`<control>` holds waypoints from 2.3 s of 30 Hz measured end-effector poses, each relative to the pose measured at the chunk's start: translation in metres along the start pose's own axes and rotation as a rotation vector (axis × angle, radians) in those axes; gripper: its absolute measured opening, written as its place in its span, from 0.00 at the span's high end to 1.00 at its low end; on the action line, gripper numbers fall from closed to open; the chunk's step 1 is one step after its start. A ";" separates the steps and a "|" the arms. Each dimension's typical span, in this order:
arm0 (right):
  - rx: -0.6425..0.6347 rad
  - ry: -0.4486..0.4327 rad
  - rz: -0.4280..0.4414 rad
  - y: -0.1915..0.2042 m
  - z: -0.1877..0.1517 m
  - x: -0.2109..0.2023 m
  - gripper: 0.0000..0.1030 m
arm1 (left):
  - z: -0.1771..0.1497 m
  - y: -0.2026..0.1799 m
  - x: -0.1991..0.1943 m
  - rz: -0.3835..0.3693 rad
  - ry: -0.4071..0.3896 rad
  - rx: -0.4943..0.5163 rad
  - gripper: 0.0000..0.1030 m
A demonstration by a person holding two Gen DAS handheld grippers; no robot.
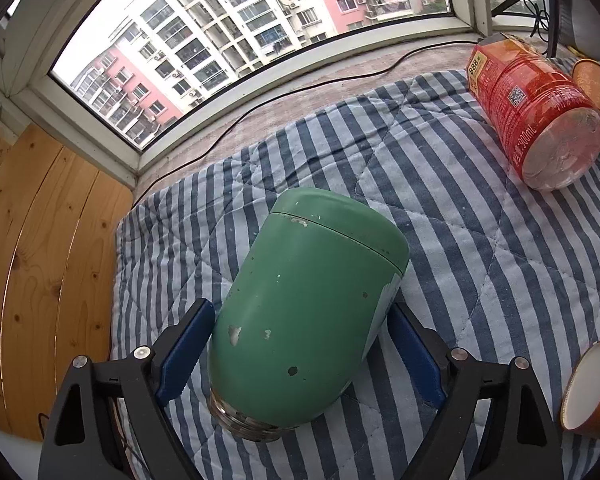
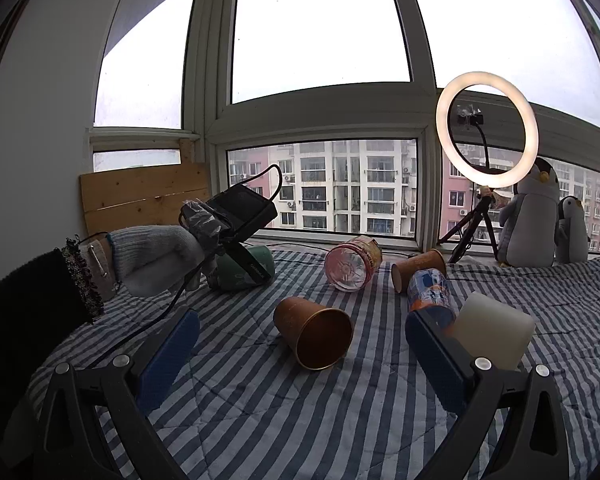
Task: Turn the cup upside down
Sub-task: 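Move the left tool to the green thermos and close around its body, then close the right tool around the green thermos while the left tool keeps holding it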
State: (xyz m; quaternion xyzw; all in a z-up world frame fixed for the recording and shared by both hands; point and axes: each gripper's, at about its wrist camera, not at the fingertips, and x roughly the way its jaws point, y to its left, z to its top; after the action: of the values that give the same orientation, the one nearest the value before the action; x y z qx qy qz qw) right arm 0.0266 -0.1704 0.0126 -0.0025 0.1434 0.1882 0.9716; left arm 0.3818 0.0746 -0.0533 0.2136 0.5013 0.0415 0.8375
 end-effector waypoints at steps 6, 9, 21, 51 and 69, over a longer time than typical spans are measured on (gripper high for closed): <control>0.015 -0.005 0.000 -0.005 0.001 -0.001 0.01 | -0.013 0.000 -0.013 -0.047 -0.008 0.003 0.13; 0.020 -0.004 0.003 -0.006 0.001 -0.001 0.01 | -0.019 -0.009 -0.021 -0.061 -0.004 0.030 0.14; 0.057 -0.035 -0.016 -0.014 0.002 -0.007 0.01 | -0.053 -0.045 -0.059 -0.045 0.006 0.143 0.22; 0.350 0.166 0.060 -0.059 -0.010 0.023 0.01 | -0.105 -0.066 -0.148 -0.110 -0.001 0.166 0.58; 0.640 0.496 0.263 0.003 -0.003 0.155 0.01 | -0.138 0.049 -0.120 -0.506 -0.154 -0.079 0.29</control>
State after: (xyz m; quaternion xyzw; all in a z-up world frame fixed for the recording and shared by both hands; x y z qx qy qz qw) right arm 0.1625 -0.1116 -0.0331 0.2721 0.4231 0.2504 0.8272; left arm 0.2114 0.1284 0.0089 0.0511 0.4714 -0.1663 0.8646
